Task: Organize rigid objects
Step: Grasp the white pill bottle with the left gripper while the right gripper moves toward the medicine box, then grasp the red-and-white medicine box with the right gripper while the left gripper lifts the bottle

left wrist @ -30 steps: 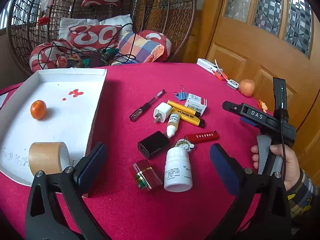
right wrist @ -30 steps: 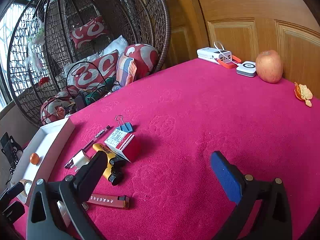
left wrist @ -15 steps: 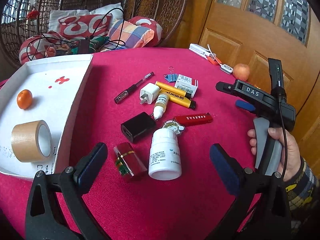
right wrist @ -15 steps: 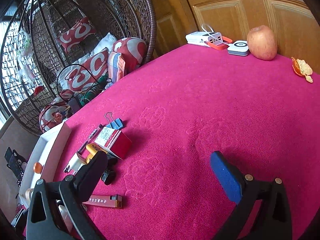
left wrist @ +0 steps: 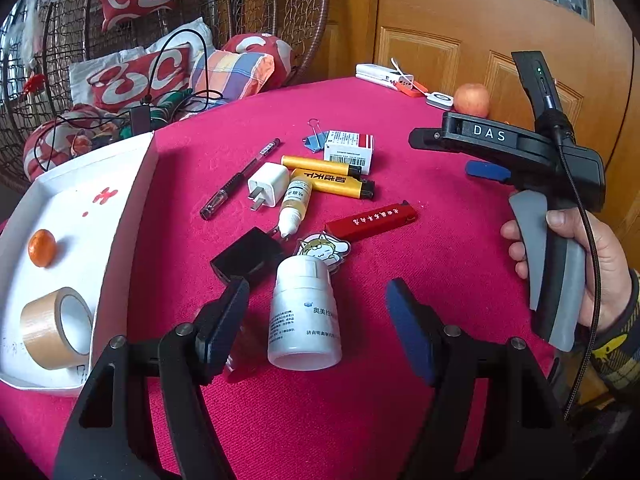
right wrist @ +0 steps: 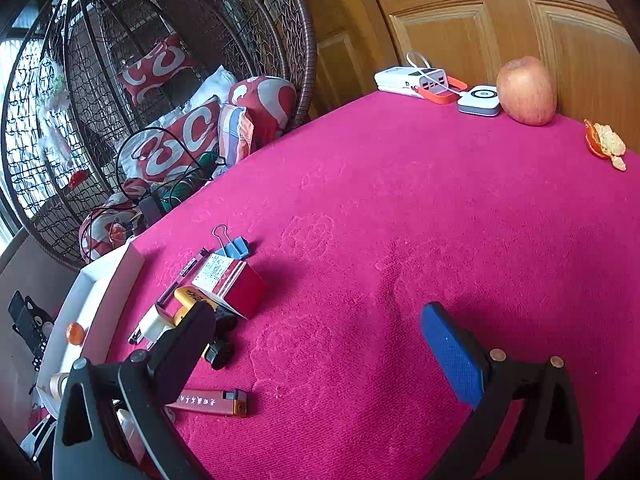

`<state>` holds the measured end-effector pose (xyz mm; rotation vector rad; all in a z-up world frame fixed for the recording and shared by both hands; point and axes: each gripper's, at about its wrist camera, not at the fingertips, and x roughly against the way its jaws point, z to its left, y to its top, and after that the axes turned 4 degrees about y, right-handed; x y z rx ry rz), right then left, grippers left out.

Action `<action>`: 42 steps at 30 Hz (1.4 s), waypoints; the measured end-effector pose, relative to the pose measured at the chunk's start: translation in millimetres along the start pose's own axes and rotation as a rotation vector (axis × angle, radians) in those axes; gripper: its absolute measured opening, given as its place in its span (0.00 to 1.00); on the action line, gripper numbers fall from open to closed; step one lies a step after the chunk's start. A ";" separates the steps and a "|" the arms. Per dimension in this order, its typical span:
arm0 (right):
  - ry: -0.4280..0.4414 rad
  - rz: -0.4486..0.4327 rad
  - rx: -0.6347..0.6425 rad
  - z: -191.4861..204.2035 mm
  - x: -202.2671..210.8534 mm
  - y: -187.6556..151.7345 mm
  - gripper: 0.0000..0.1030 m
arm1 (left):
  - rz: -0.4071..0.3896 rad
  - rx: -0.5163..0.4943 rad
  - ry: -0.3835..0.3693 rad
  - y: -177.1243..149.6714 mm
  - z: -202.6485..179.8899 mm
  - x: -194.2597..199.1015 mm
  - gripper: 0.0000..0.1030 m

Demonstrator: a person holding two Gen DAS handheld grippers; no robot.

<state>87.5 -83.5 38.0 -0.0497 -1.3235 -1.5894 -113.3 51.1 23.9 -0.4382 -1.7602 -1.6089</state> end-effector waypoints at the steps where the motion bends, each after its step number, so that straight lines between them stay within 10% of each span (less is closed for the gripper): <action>1: -0.001 0.002 -0.001 0.3 -0.4 0.1 1.00 | 0.013 -0.009 -0.005 -0.3 -2.4 -3.6 0.68; 9: 0.068 0.010 0.067 10.0 1.8 -0.7 1.00 | 0.106 0.001 -0.034 -3.1 -4.5 -24.1 0.35; 16: 0.123 0.125 0.476 48.0 0.6 -10.5 0.98 | 0.080 0.019 -0.066 -5.5 -2.2 -15.2 0.35; 20: 0.146 0.153 0.435 44.7 -15.3 7.0 0.68 | 0.064 0.027 -0.078 -5.3 -1.8 -8.4 0.35; 27: 0.161 0.224 0.477 69.1 -64.3 22.6 0.57 | 0.026 0.057 -0.084 -0.7 4.5 3.9 0.35; 31: 0.122 0.283 0.499 74.2 -86.2 17.2 0.33 | -0.009 0.063 -0.079 1.3 7.7 15.1 0.35; 42: 0.256 0.100 0.398 79.6 -3.9 20.2 0.30 | -0.132 0.103 -0.032 9.7 22.3 49.1 0.35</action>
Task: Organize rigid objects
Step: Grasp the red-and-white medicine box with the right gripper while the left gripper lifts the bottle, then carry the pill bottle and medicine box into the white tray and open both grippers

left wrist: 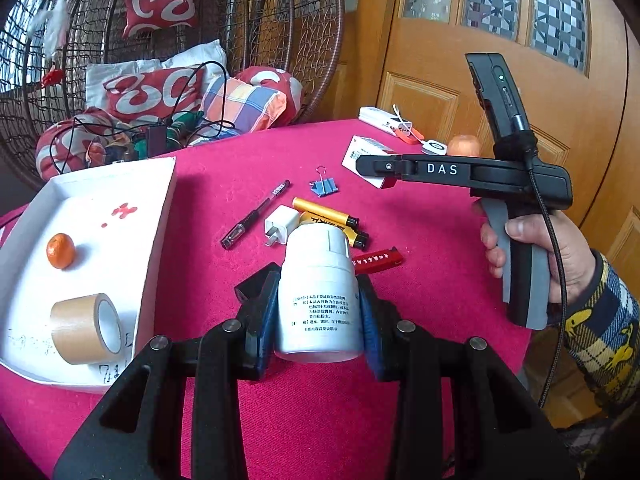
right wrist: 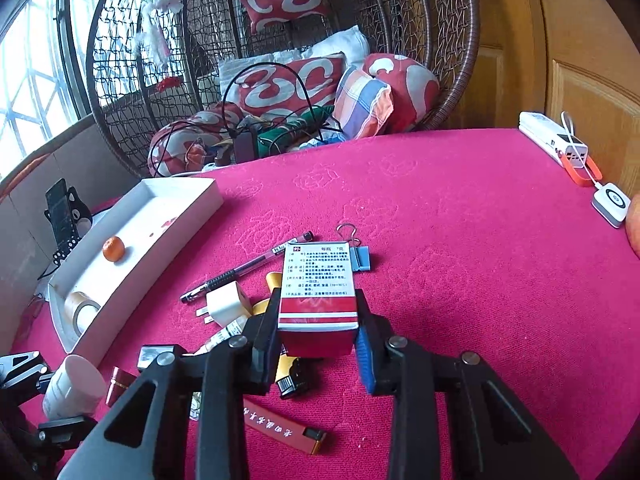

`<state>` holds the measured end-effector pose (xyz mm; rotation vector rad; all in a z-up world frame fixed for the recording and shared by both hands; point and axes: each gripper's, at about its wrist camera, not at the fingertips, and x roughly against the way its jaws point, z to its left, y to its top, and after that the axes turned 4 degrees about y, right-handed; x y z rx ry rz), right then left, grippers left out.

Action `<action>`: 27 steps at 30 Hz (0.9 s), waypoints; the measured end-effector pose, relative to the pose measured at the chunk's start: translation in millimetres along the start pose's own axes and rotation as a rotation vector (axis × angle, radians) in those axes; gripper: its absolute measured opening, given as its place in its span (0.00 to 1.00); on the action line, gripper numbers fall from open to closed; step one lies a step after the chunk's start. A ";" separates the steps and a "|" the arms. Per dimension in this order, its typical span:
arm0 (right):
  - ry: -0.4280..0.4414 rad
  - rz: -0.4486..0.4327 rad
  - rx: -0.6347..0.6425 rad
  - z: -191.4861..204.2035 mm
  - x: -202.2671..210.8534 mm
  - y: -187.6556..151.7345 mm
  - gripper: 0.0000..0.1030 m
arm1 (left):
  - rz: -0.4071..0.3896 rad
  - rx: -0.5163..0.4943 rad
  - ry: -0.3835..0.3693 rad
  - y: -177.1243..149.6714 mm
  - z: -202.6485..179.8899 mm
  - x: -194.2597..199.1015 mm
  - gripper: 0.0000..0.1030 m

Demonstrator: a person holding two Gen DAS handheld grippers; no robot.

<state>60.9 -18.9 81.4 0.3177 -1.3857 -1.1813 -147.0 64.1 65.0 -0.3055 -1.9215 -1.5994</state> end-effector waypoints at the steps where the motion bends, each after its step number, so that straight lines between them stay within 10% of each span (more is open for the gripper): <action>1: 0.015 -0.020 0.003 5.7 8.7 1.1 0.30 | -0.007 0.000 0.005 0.4 0.4 2.2 0.35; 27: 0.167 -0.067 0.137 91.9 31.0 7.7 0.30 | -0.121 0.127 0.069 -1.5 46.9 46.0 0.35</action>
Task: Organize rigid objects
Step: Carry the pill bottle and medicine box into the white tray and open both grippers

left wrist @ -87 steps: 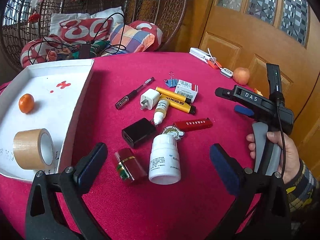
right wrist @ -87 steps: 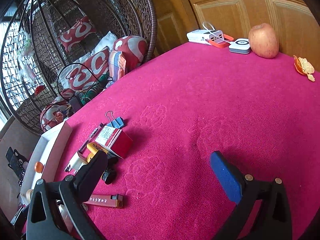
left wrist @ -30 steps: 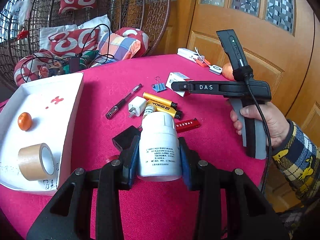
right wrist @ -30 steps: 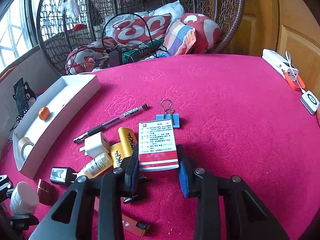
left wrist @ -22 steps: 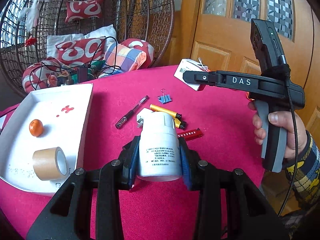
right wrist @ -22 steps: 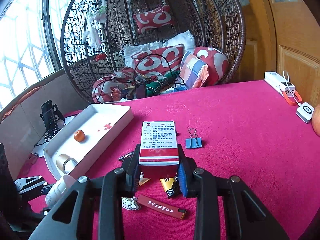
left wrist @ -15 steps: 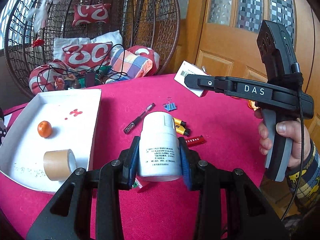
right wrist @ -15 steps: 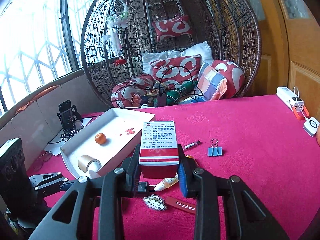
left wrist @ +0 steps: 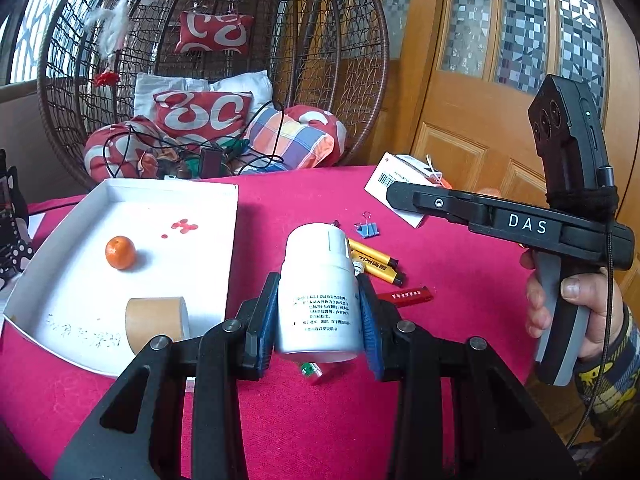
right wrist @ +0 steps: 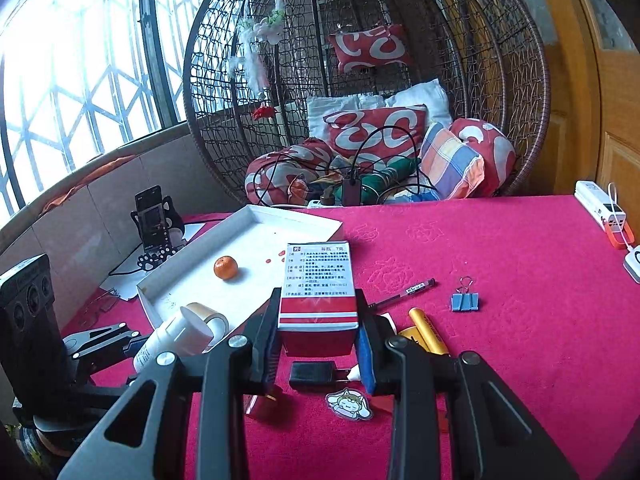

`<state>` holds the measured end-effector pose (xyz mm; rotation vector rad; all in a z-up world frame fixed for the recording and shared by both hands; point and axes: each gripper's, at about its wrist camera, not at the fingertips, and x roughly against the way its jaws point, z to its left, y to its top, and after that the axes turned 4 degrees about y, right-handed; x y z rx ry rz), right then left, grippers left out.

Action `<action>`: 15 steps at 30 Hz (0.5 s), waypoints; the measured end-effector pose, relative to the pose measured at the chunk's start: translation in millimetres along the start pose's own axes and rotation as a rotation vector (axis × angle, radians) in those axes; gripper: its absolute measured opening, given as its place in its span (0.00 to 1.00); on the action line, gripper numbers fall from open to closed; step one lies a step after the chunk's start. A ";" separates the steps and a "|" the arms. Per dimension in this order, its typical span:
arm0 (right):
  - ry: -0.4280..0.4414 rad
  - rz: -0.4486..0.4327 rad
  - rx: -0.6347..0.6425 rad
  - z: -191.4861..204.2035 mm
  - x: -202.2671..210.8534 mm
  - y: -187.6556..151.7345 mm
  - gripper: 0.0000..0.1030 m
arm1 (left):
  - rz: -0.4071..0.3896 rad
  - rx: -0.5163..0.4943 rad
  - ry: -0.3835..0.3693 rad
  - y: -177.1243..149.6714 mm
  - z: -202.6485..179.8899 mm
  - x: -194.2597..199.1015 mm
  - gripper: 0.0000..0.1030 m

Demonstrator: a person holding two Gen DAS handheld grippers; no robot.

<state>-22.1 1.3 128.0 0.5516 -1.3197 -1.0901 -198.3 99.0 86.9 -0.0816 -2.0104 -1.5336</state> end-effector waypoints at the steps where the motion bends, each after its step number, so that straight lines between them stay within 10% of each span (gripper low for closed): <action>1: 0.003 0.002 0.003 1.7 -1.0 0.0 0.30 | -0.002 0.004 0.003 0.6 2.5 0.7 0.35; 15: 0.050 0.036 0.023 21.3 -25.2 11.7 0.30 | -0.044 0.097 0.061 14.8 49.6 8.8 0.35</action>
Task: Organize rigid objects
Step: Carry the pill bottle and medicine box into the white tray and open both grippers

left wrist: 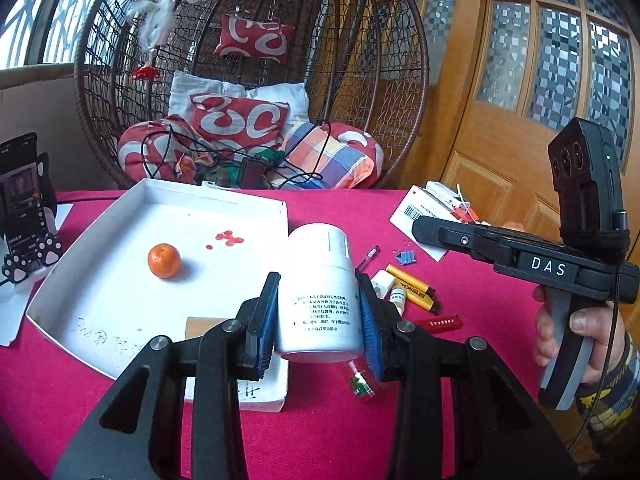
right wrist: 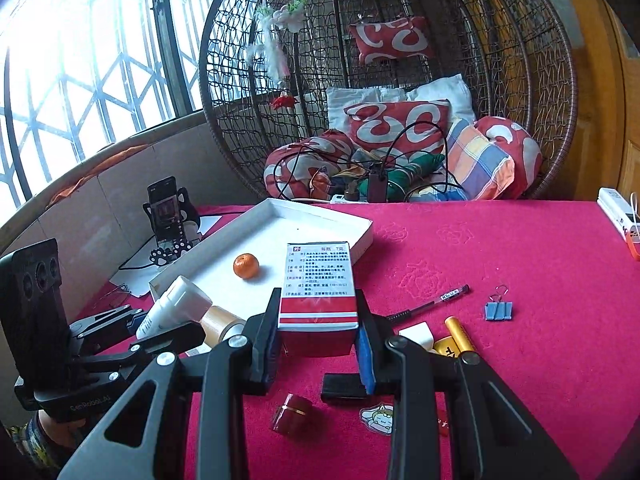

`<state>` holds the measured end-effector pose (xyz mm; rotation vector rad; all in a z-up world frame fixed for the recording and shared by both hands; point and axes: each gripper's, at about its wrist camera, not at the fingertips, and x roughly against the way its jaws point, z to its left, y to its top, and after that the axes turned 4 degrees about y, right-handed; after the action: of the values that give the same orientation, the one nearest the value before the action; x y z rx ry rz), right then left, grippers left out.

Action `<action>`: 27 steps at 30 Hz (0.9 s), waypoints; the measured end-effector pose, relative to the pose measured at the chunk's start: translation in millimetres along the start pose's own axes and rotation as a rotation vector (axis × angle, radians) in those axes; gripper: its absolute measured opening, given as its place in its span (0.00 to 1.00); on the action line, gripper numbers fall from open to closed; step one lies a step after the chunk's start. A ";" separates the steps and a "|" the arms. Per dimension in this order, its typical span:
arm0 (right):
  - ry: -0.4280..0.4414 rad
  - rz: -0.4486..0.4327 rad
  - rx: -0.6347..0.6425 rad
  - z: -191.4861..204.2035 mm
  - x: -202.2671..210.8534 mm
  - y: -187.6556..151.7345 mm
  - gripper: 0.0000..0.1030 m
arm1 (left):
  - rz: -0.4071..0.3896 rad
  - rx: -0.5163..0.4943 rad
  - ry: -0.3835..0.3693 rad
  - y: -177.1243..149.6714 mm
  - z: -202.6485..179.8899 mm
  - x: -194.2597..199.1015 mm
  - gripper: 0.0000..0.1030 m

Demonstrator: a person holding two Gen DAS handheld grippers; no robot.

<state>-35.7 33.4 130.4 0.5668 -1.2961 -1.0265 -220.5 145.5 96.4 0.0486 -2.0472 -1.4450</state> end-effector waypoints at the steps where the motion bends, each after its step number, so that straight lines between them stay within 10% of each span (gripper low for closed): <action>1: 0.003 0.003 0.005 2.4 -3.4 1.9 0.30 | -0.003 0.004 0.003 2.4 3.5 -0.4 0.35; 27: 0.097 0.194 -0.065 40.8 -154.4 2.5 0.31 | 0.084 0.200 0.233 7.5 130.4 -71.0 0.35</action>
<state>-65.8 175.4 63.8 0.4266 -1.2028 -0.8672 -226.9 284.2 43.3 0.2016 -1.9690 -1.1246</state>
